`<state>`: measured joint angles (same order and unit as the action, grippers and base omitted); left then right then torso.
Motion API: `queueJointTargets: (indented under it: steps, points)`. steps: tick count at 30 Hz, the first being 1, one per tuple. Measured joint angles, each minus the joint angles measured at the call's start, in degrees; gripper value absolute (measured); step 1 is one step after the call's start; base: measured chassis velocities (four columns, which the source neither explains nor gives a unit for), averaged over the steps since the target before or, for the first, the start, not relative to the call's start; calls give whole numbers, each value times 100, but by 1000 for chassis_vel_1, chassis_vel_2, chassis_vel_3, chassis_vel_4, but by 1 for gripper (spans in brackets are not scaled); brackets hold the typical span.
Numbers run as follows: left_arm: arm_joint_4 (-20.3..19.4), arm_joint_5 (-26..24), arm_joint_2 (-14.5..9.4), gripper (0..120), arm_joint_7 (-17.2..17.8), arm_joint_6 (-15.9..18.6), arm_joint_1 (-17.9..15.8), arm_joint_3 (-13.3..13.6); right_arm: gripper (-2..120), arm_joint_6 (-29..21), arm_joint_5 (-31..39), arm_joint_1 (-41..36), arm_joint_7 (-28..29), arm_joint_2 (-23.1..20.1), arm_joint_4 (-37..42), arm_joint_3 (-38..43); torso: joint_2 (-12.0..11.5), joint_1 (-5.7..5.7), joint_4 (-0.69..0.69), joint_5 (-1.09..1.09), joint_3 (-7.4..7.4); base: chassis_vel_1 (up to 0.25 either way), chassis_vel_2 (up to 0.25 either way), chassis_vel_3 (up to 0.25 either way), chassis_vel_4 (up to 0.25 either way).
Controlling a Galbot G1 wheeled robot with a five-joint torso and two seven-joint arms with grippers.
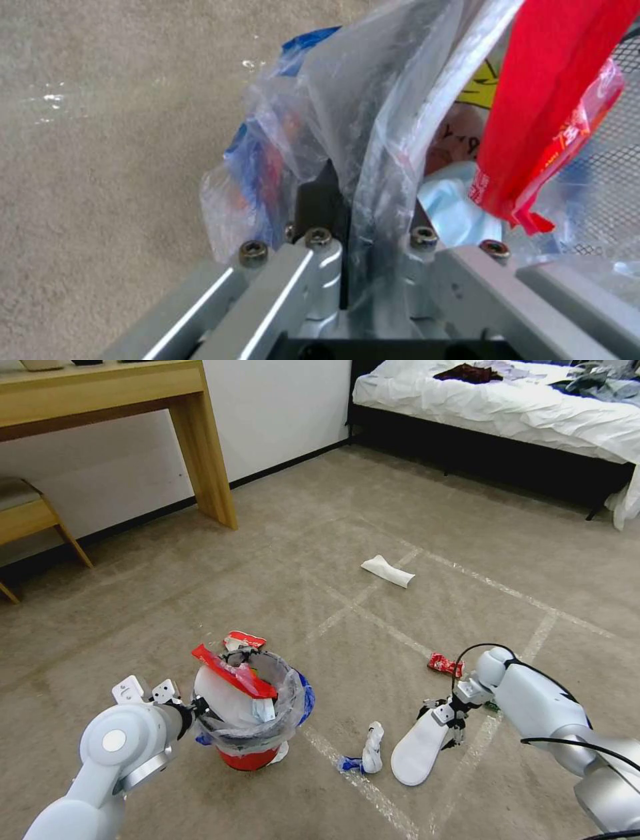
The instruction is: Pick up the trash bin and place the garbage on the floor into it.
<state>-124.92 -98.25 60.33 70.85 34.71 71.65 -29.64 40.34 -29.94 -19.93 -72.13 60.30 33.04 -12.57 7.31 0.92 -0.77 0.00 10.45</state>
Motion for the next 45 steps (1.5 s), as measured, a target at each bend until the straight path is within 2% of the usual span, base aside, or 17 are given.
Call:
queueJointTargets:
  steps: [17, 30, 45]
  points:
    - [-35, 53, 41, 4, -5, -9, 24, 17, 100, 47, -545, -317, 522, 112, -66, 8, 0, -1, -2, 1, 0, 0, 0, 0, 0]
    - [-48, 84, 82, 4, -22, -9, 30, 29, 100, 108, -999, -370, 922, -25, -30, 71, 0, 0, -2, -1, 0, 0, 0, 0, 0]
    - [0, 75, 69, 4, -32, -9, -16, 33, 100, 132, -1173, -459, 1029, 107, -63, 132, 0, 0, 0, 0, 0, 0, 0, 0, 0]
